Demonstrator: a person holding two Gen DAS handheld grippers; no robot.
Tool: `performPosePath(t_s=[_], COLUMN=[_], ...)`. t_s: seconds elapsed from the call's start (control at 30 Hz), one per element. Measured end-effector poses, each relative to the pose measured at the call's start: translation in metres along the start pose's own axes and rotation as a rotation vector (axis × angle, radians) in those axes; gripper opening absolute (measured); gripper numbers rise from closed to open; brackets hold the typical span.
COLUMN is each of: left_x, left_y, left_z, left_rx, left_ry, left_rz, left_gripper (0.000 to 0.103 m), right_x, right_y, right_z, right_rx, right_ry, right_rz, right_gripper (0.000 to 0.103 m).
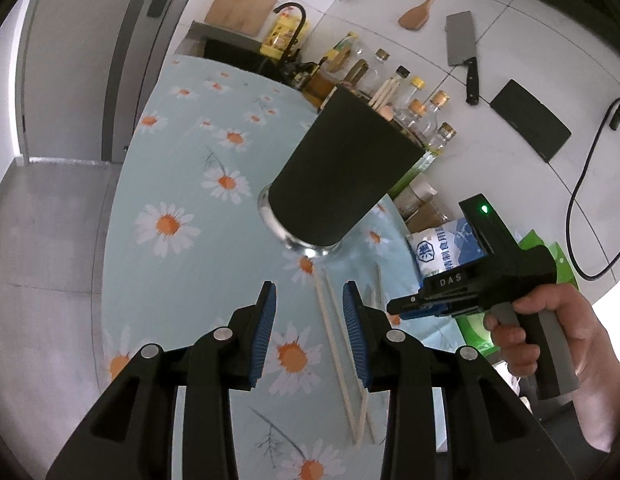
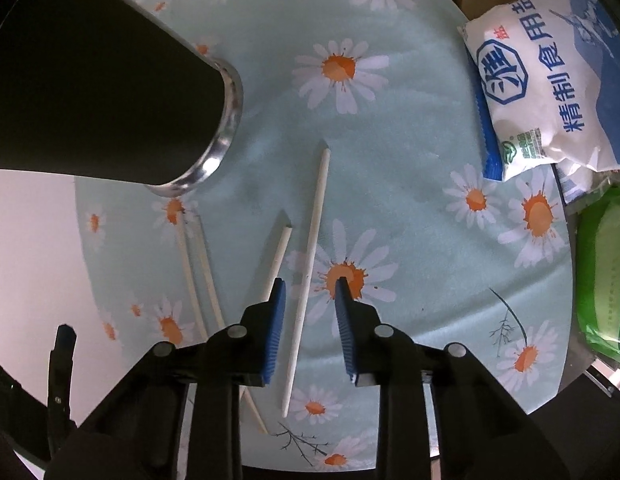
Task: Organize utensils
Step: 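Lower the right gripper onto a loose chopstick and close, then lift the chopstick with the right gripper while the left gripper grasps another chopstick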
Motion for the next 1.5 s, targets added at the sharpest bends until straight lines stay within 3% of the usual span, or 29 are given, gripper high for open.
performPosePath(t_s=[0.3,0.53,0.67,1.1,1.5], left_x=[0.006,0.013,0.019,0.033,0.059], left_y=[-0.015,-0.020,-0.018,-0.004,0.030], left_z=[0.012,0.015,0.014,0.008,0.004], left_rx=[-0.021,-0.014,0.006,0.045,0.094], left_ry=[-0.073,-0.123,-0.154,-0.215,-0.317], left_rz=[0.009,0.028,0.044,0.034,-0.013], left_gripper=[0.033,0.033,0.033,0.033,0.033], right_x=[0.018,0.026,0.031,0.022,-0.011], right_y=[-0.023,-0.038,-0.047,-0.040,-0.030], right_z=[-0.008,-0.008,-0.005,0.000,0.011], right_rx=[-0.011,0.012,0.010,0.001,-0.051], right_ry=[0.035,0.041,0.058,0.076,0.114], right_rz=[0.133,0.151,0.190,0.076,-0.132], right_gripper=[0.016,0.015,0.006,0.006,0.006])
Point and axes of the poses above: each gripper's, at about its wrist camera, not at the fingertips, and x roughly the way its jaws point, y to its right, z to its underside, the point moved 2 cm from there along x, roughly the way its jaws point, and after that the axes turned 10 degrees about x, right-handed, at the moved point
